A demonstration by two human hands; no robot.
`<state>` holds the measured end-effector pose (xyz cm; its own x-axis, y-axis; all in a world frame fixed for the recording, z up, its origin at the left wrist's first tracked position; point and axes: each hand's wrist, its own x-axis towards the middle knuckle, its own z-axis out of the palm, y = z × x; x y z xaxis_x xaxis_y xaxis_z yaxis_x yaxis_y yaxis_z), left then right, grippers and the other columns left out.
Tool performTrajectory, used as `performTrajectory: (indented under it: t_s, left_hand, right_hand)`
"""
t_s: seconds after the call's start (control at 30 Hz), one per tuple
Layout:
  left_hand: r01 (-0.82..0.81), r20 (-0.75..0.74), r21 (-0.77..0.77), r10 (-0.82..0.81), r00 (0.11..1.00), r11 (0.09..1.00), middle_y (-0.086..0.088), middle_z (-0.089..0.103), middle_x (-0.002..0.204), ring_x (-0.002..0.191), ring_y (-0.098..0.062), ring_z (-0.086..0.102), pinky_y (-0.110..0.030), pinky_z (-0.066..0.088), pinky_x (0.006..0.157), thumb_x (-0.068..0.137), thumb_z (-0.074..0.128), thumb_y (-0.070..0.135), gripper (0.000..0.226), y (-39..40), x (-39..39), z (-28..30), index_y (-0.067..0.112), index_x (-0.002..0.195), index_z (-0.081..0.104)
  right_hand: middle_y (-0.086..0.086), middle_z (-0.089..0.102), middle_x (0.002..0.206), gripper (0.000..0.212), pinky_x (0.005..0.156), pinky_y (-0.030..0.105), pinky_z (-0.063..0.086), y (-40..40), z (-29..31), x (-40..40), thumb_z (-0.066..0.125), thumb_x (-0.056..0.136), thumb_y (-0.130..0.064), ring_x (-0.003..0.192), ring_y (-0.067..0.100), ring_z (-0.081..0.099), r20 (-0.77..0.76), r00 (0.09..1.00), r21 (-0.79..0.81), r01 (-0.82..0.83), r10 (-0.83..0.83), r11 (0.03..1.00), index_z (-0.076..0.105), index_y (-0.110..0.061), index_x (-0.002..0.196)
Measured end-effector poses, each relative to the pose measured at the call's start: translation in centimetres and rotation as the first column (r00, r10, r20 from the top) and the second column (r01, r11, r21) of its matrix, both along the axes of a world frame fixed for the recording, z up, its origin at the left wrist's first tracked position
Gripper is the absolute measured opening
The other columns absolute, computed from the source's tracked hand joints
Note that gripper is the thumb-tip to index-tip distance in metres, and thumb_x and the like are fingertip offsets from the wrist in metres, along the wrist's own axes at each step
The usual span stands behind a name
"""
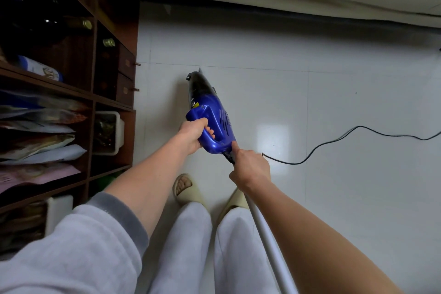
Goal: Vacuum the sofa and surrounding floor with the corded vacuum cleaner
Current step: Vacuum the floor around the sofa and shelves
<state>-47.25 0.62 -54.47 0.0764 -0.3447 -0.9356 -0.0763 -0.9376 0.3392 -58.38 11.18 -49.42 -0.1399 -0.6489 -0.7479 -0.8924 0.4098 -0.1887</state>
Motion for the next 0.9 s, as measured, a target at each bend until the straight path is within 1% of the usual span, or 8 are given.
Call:
performTrajectory:
  t_s: [0.07, 0.17, 0.33, 0.77, 0.9]
  left_hand:
    - [-0.031, 0.001, 0.000, 0.031, 1.000, 1.000, -0.006, 0.054, 0.067, 0.059, -0.017, 0.055, -0.029, 0.050, 0.059, 0.088, 0.050, 0.002, 0.009, -0.1, 1.0, -0.1, 0.005, 0.080, 0.054]
    - [-0.103, -0.014, -0.004, 0.103, 0.995, 0.995, -0.006, 0.049, 0.062, 0.054, -0.017, 0.051, -0.029, 0.048, 0.057, 0.087, 0.048, 0.000, 0.014, -0.1, 2.5, -0.3, 0.005, 0.075, 0.051]
    - [-0.157, -0.024, -0.011, 0.156, 0.987, 0.988, -0.006, 0.047, 0.060, 0.052, -0.017, 0.049, -0.029, 0.047, 0.055, 0.086, 0.046, -0.002, 0.015, -0.8, 5.0, -0.4, 0.004, 0.073, 0.050]
    - [-0.276, -0.010, -0.004, 0.276, 0.961, 0.961, -0.006, 0.046, 0.060, 0.052, -0.017, 0.048, -0.028, 0.046, 0.053, 0.085, 0.044, -0.001, 0.018, -1.2, 10.9, -0.6, 0.006, 0.069, 0.048]
    - [-0.309, -0.012, 0.011, 0.310, 0.951, 0.951, -0.006, 0.047, 0.060, 0.051, -0.017, 0.049, -0.029, 0.047, 0.053, 0.083, 0.045, -0.001, 0.017, -0.8, 12.2, -0.4, 0.007, 0.068, 0.049]
  right_hand:
    - [0.004, 0.048, 0.085, 0.060, 0.060, 0.032, 0.038, -0.3, 0.1, 0.8, 0.051, 0.081, -0.002, 0.076, 0.028, 0.047, 0.001, 1.000, -0.009, -0.030, 0.030, 1.000, 0.033, -0.019, 0.135]
    - [0.005, 0.047, 0.086, 0.056, 0.061, 0.033, 0.037, -0.9, 0.2, 2.0, 0.050, 0.082, -0.002, 0.082, 0.031, 0.054, -0.004, 0.997, -0.017, -0.078, 0.078, 0.997, 0.033, -0.017, 0.134]
    - [0.005, 0.047, 0.084, 0.050, 0.061, 0.033, 0.037, -2.0, 0.4, 4.1, 0.050, 0.083, -0.003, 0.074, 0.027, 0.046, -0.012, 0.991, -0.029, -0.131, 0.131, 0.991, 0.036, -0.016, 0.129]
    - [0.005, 0.048, 0.084, 0.047, 0.061, 0.032, 0.037, -4.3, 0.9, 8.8, 0.048, 0.085, -0.002, 0.073, 0.028, 0.046, 0.005, 0.965, -0.029, -0.263, 0.264, 0.964, 0.037, -0.016, 0.129]
    - [0.005, 0.049, 0.083, 0.052, 0.060, 0.033, 0.037, -4.3, 1.2, 9.7, 0.047, 0.086, -0.002, 0.072, 0.028, 0.046, -0.002, 0.954, -0.042, -0.298, 0.298, 0.954, 0.034, -0.017, 0.133]
